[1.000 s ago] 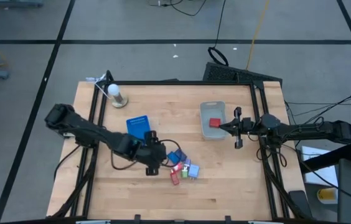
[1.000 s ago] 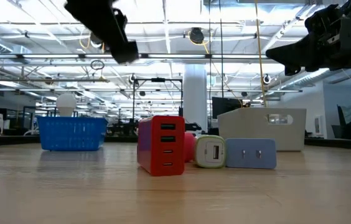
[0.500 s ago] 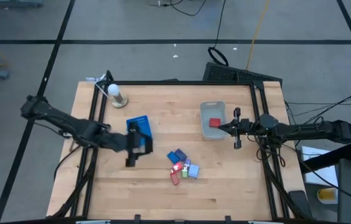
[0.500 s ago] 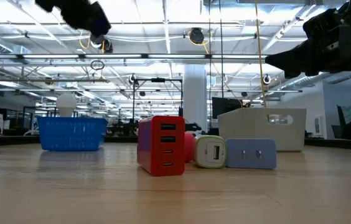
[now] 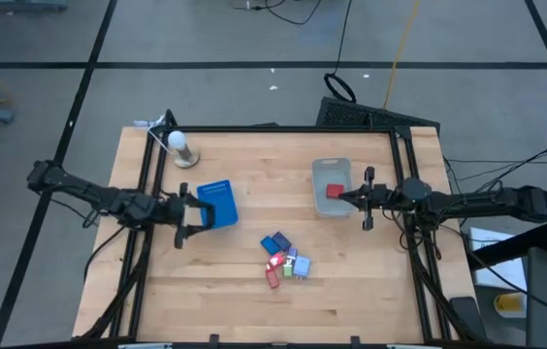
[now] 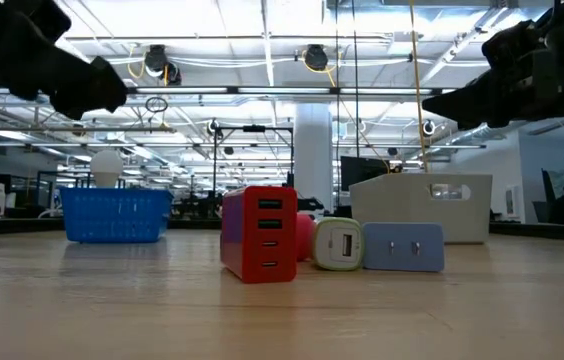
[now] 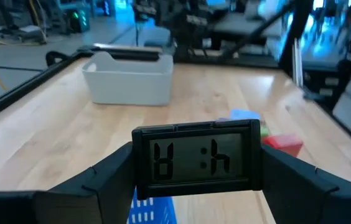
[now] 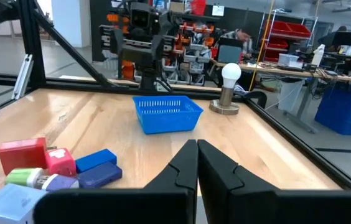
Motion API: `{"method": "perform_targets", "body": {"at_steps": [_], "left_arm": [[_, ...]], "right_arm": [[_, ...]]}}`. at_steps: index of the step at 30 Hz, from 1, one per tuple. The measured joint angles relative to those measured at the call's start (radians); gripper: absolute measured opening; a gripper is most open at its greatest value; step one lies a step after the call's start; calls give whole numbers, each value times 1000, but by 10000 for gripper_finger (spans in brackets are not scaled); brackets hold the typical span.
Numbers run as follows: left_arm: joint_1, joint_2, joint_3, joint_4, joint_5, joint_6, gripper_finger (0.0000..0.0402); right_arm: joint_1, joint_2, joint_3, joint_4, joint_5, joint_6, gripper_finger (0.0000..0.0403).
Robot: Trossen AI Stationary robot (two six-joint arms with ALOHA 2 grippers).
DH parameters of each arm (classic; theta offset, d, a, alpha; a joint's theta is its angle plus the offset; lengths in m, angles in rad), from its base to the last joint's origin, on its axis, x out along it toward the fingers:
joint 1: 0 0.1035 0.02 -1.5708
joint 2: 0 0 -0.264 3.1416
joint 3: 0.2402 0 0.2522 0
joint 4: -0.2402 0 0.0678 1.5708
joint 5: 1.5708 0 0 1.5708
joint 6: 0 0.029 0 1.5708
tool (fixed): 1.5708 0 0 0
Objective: Pick & Place Office items
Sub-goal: Put the black digital timer into the blue bin
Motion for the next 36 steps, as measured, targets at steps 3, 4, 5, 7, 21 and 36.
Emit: {"method": "perform_targets", "body": {"at_steps": [3,4,5,7,21,36], "left_arm": [[22,-98,-57,1,0,0,282],[30,-123,-73,3,0,5,282],[37,-146,-90,3,0,9,282],[52,-181,-126,0,0,9,282],[161,-195,-113,102,53,-54,282],[282,231,410,-532,-123,-255,282]], "right_arm": [[0,19,0,13,0,-7,0],[0,25,0,16,0,-7,0],[0,31,0,17,0,-8,0],[0,43,0,24,0,-8,0],[0,71,0,62,-7,-11,0],[0,71,0,99,-8,-8,0]]}}
